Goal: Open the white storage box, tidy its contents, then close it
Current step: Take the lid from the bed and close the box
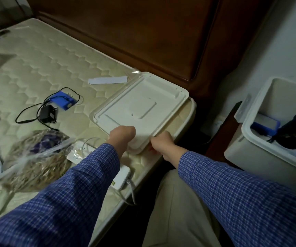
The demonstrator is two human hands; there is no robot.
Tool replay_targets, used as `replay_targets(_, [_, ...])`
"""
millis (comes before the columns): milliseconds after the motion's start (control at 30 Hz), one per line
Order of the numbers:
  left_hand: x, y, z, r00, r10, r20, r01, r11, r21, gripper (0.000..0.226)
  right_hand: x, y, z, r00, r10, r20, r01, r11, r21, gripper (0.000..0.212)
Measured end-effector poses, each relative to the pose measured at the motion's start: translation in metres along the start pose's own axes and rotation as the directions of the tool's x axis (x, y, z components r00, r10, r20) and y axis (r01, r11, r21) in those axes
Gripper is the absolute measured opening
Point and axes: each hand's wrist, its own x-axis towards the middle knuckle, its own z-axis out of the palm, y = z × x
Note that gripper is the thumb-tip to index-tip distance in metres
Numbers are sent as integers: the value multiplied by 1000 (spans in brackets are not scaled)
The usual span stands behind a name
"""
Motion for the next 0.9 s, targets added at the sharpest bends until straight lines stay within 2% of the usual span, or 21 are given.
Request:
replay_targets(100, [13,-5,0,999,-38,16,39,998,-56,47,5,-3,3,999,17,-46,-19,999,-27,18])
replay_targets(200, [22,-14,-2,997,-73,-2,72,988,-135,43,6,-7,2,998,35,-59,-40,996,-75,14])
replay_targets(367, [19,-20,-7,986,-158,-48,110,845,-524,35,-5,-17,-2,999,8,-32,-10,998,-66,15])
replay_targets(533, [5,-19,-24,961,-184,-207,30,812,-582,46,-31,-22,-4,998,-59,14,61,990,-128,26])
replay_targets(633, [-16,-23,-32,924,-222,-313,-15,794,-607,46,-51,-32,-8,994,-89,58,93,992,-82,22])
replay_targets(700, [-32,-17,-38,899,-264,-351,-69,705,-706,46,-64,-43,-14,992,-92,84,96,994,-45,21])
replay_targets(800, [-60,-7,-52,896,-196,-398,-196,630,-751,39,-85,-56,-29,978,-117,172,129,990,-55,21])
replay_targets(900, [-85,1,-73,870,-62,-489,-343,635,-692,31,-102,-63,-53,971,-142,193,150,988,-26,32])
